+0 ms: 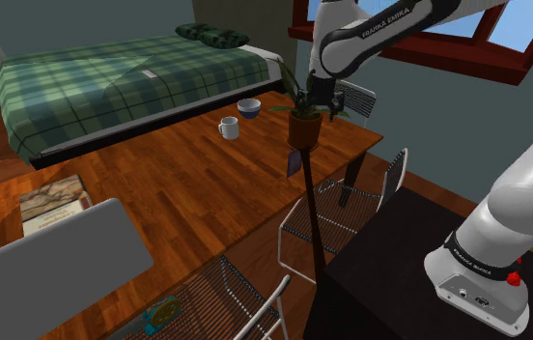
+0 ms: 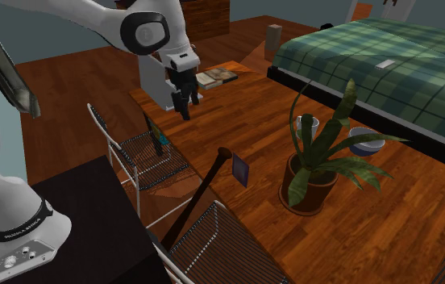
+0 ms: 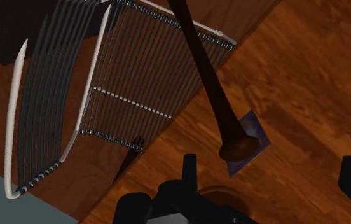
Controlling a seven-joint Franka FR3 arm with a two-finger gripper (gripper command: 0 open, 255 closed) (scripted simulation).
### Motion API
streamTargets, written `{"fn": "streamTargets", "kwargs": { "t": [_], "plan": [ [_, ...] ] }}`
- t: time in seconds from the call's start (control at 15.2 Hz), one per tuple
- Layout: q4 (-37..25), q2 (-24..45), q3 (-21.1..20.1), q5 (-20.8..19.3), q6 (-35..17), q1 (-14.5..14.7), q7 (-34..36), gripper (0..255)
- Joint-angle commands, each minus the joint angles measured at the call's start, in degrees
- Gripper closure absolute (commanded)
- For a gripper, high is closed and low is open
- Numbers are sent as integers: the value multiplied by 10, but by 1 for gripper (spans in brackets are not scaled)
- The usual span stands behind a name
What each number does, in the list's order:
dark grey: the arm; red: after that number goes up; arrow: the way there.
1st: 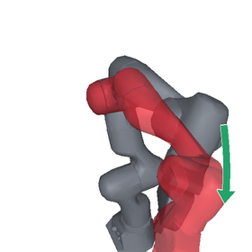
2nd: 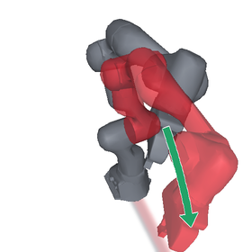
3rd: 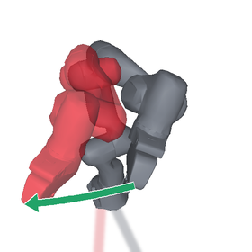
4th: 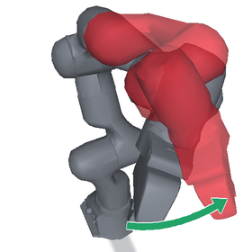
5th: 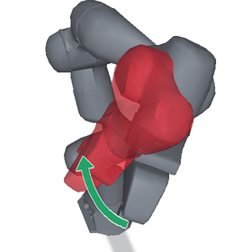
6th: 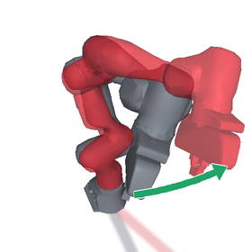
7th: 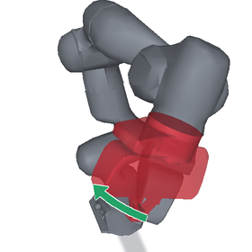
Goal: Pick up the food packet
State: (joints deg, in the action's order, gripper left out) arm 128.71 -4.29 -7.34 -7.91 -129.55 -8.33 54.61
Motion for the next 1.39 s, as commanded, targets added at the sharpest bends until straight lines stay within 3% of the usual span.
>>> {"fn": "streamTargets", "kwargs": {
  "t": [0.0,0.59,1.32],
  "plan": [
    [-22,45,0,-12,-18,-5,43,0],
    [-151,242,30,-46,-63,-4,201,0],
    [-365,476,77,-21,-63,-10,332,0]
  ]
}}
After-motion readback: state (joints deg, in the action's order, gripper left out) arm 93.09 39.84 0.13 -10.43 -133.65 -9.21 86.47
